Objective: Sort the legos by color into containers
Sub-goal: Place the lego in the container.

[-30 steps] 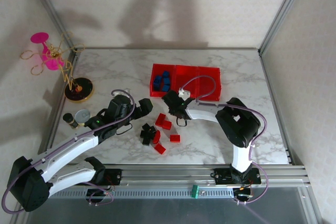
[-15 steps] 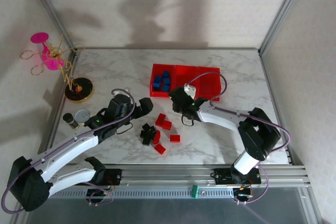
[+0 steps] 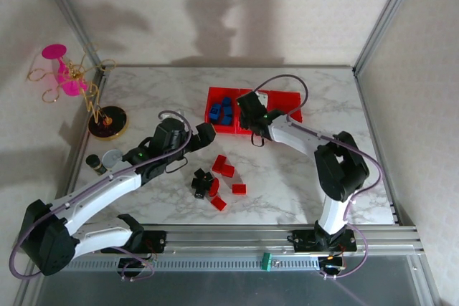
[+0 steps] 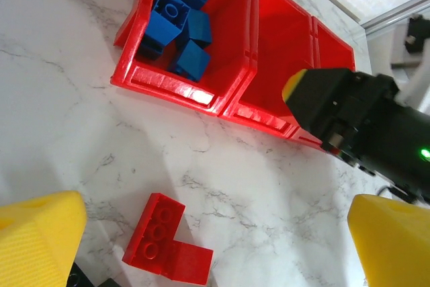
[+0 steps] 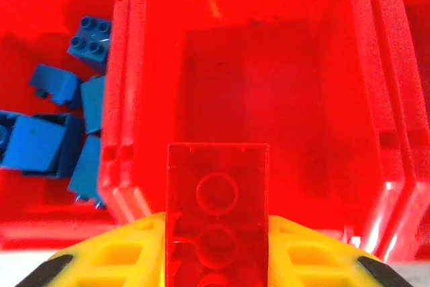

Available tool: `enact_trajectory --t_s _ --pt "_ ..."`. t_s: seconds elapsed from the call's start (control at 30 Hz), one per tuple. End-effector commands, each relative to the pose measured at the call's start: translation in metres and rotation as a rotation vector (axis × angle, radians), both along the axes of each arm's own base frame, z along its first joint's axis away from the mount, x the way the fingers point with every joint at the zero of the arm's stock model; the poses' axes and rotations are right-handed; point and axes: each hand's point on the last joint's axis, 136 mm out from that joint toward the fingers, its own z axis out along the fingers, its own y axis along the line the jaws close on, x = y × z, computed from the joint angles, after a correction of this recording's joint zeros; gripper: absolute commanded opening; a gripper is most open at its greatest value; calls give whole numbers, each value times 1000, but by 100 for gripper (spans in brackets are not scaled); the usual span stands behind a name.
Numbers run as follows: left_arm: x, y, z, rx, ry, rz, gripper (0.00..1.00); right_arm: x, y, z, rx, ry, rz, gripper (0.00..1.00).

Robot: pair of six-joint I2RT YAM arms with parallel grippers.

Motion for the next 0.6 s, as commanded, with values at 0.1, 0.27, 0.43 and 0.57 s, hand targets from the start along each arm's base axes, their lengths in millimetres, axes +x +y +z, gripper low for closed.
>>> enact_trajectory --t_s 0.1,0.27,0.43,0.57 --pt "16 1 17 30 -61 24 100 40 -2 -11 -61 -24 21 29" --pt "22 4 15 37 -58 33 100 57 -2 -24 -75 -14 16 31" --pt "22 8 13 44 -53 29 100 60 -3 -17 -74 -25 15 42" --pt "19 14 9 48 -44 36 99 54 -6 -5 -66 -45 17 50"
